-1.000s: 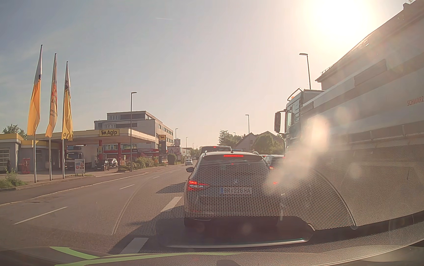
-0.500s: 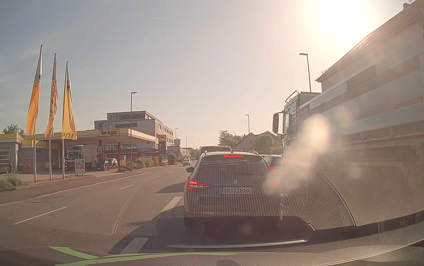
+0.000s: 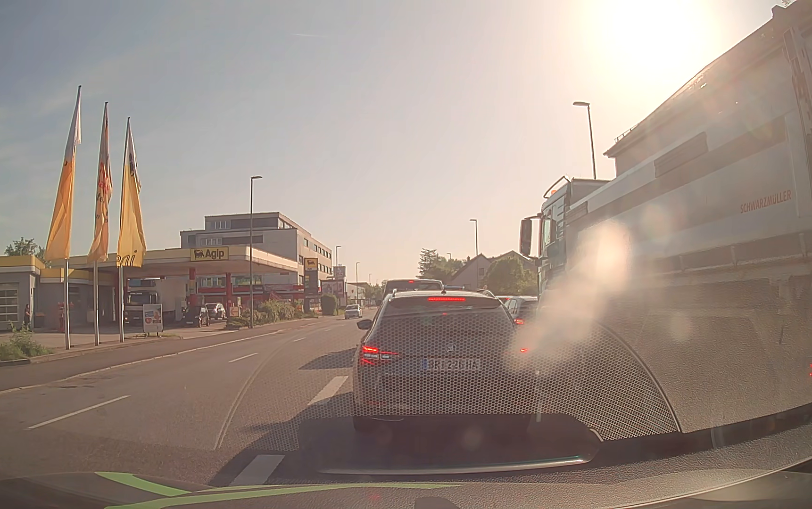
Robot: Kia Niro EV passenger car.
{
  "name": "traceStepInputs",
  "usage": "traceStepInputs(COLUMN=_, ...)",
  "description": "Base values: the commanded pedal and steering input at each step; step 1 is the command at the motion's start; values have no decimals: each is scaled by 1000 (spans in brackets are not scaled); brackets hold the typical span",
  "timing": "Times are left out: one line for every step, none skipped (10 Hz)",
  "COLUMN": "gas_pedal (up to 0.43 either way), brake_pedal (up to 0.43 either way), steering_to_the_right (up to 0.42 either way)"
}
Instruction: Follow the waypoints while adhering to traffic rules and regulations
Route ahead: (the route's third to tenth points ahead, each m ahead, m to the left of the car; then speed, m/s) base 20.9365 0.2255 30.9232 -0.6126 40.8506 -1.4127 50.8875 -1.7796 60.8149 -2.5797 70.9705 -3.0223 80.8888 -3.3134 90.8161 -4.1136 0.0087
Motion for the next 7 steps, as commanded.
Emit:
traceStepInputs(gas_pedal=0, brake_pedal=348, steering_to_the_right=0)
traceStepInputs(gas_pedal=0, brake_pedal=341, steering_to_the_right=0)
traceStepInputs(gas_pedal=0, brake_pedal=341, steering_to_the_right=0)
traceStepInputs(gas_pedal=0, brake_pedal=341, steering_to_the_right=0)
traceStepInputs(gas_pedal=0, brake_pedal=348, steering_to_the_right=0)
traceStepInputs(gas_pedal=0, brake_pedal=348, steering_to_the_right=0)
traceStepInputs(gas_pedal=0, brake_pedal=341, steering_to_the_right=0)
